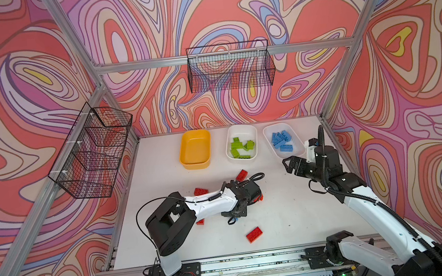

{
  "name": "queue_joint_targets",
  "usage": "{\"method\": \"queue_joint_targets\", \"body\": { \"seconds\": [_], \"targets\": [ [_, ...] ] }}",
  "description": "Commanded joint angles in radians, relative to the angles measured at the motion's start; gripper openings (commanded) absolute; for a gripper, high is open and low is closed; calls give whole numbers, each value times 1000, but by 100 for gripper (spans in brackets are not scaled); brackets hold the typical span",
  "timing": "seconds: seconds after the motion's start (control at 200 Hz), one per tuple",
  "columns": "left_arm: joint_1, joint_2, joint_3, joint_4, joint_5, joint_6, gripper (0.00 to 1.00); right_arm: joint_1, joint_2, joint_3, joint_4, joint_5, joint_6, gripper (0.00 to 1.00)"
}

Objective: Sort the legos into containers by color
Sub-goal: 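Carry the light-blue 2x2 brick into the light-blue tub and release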

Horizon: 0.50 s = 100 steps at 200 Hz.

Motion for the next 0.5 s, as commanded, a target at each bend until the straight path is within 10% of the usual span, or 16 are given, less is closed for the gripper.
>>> {"method": "queue_joint_targets", "body": {
  "seconds": [0.0,0.496],
  "targets": [
    [7,-10,65,-83,-62,44,13,2,-26,1,-30,11,3,98],
    [135,251,715,-79,49,316,13,3,-173,-94,-85,32,68,98]
  ]
}}
